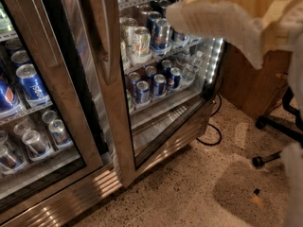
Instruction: Open right fridge door
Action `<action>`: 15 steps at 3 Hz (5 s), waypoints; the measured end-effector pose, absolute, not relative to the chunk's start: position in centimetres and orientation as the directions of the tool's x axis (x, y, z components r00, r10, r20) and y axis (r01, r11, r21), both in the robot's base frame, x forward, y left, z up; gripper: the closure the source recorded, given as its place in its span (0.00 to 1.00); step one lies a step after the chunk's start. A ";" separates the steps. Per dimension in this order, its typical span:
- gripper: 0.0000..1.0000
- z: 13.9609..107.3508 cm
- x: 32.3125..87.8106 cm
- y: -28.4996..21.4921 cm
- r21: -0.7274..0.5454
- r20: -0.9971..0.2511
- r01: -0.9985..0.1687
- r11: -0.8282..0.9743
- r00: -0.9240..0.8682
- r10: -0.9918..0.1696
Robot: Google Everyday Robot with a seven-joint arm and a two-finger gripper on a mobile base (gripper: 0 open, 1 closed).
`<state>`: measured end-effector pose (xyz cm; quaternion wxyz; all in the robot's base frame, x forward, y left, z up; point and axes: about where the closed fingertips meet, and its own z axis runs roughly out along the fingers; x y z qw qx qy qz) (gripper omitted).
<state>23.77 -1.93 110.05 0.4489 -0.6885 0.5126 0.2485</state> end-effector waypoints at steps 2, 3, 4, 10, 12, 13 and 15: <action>0.00 111.3 25.1 -2.9 -0.431 -0.812 -0.902 0.015 0.381 -0.442; 0.00 111.8 26.3 -6.1 -0.470 -0.831 -0.869 0.153 0.377 -0.410; 0.00 111.1 27.3 -10.1 -0.449 -0.854 -0.864 0.227 0.341 -0.393; 0.00 107.8 36.4 -15.5 -0.452 -0.885 -0.797 0.401 0.344 -0.313; 0.10 108.8 43.1 -8.8 -0.367 -0.928 -0.886 0.285 0.371 -0.041; 0.14 108.7 44.3 -7.7 -0.346 -0.934 -0.903 0.255 0.356 -0.005; 0.16 108.1 44.9 -4.4 -0.307 -0.949 -0.938 0.162 0.316 0.027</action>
Offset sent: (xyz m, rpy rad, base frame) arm 0.0601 -0.0673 0.0189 0.2901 -0.1525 -0.2147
